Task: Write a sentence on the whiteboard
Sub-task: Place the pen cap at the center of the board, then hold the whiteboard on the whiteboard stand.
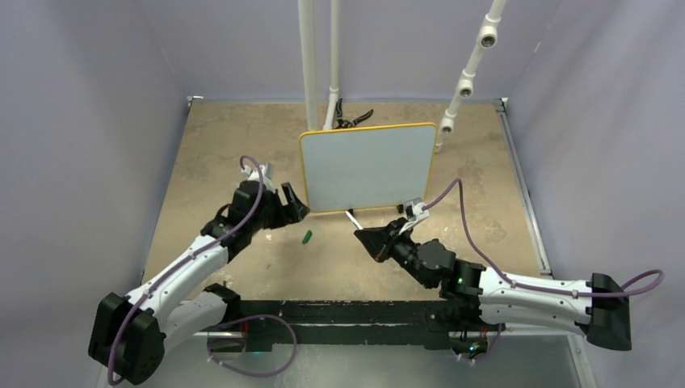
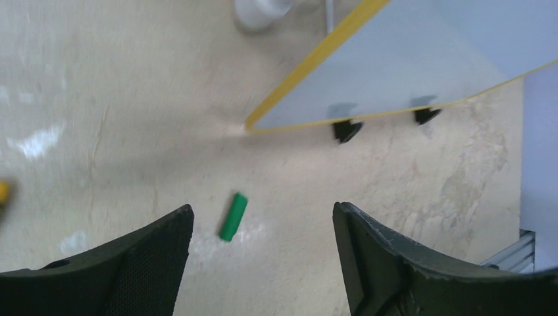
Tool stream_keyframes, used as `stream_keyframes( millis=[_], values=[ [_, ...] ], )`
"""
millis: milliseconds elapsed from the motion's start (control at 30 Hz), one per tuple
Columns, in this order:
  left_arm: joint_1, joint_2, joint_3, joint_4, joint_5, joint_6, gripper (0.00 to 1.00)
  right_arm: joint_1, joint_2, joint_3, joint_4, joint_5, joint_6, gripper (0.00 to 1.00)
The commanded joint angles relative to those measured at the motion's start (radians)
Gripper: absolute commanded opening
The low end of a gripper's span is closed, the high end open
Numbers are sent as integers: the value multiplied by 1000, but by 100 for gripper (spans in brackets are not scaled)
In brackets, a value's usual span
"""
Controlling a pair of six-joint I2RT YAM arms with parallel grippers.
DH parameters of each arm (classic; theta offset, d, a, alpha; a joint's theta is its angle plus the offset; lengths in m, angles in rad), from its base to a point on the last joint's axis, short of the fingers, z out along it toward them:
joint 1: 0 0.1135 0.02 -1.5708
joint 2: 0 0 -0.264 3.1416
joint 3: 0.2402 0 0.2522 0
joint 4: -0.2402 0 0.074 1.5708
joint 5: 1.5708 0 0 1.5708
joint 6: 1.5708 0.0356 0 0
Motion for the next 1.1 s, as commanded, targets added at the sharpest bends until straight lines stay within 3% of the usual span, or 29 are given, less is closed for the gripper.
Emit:
stream_keyframes(
  millis=[0, 133, 267, 333, 533, 667, 733, 1067],
  values=[
    [88, 14, 206, -33, 163, 235, 77, -6, -5, 93, -38, -1, -73, 0],
    [244, 106, 326, -9, 442, 367, 77, -70, 36, 150, -36, -124, -146, 0],
    [262, 169, 408, 11, 572, 536, 76, -264, 97, 186, 6, -399, -184, 0],
    [262, 195, 436, 5, 583, 599, 76, -302, 116, 204, 34, -483, -217, 0],
    [262, 260, 455, 72, 691, 661, 73, -318, 182, 293, 17, -495, -275, 0],
    [261, 305, 467, 105, 745, 650, 65, -326, 231, 330, 21, -478, -287, 0],
    [260, 312, 465, 121, 737, 647, 59, -326, 253, 349, 29, -472, -295, 0],
    [260, 343, 478, 159, 693, 651, 52, -327, 372, 448, 46, -448, -333, 0]
  ],
)
